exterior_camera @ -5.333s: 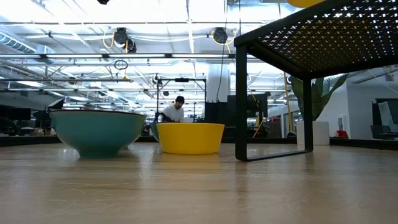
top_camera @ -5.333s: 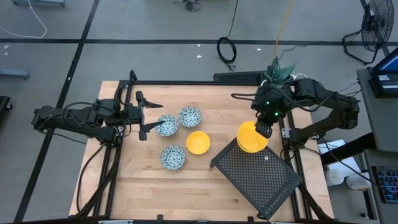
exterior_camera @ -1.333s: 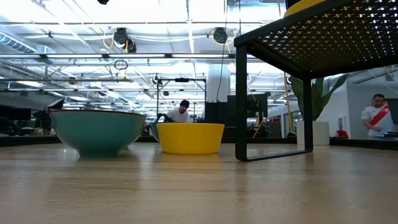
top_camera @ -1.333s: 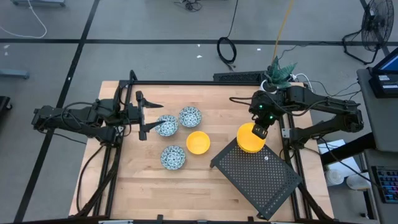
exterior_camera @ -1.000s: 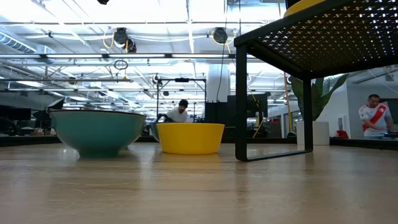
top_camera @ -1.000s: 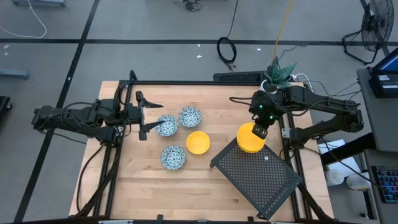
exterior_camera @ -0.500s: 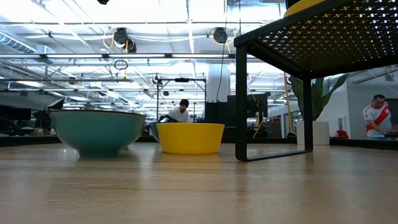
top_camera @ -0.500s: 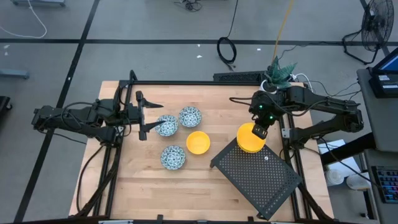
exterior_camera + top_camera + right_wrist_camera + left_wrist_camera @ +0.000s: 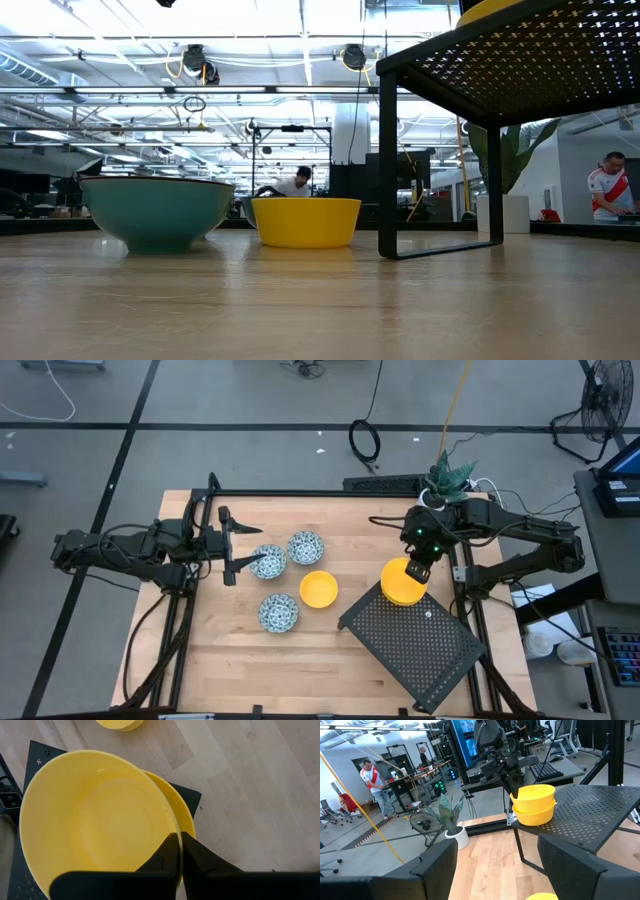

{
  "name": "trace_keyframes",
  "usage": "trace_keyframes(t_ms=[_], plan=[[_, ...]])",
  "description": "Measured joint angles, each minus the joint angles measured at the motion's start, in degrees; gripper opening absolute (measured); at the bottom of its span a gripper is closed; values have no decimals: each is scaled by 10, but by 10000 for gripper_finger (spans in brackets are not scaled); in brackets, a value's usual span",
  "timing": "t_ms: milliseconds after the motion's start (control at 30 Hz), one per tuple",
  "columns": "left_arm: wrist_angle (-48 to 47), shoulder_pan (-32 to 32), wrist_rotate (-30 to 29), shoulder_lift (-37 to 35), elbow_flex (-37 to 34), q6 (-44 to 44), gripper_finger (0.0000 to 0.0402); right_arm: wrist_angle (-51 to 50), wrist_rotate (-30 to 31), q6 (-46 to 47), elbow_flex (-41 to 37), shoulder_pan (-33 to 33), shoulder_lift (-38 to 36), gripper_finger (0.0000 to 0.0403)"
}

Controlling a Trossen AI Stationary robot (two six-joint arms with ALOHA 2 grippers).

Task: Pick & Place Mini bowls
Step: Stack the left yellow bowl on top of the yellow bowl on the shelf

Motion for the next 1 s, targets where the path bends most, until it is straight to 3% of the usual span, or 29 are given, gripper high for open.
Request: trace_keyframes(t_ms=[1000], plan=[[0,0,0,0,0,0,274,-11,1,-1,0,0,0,0]])
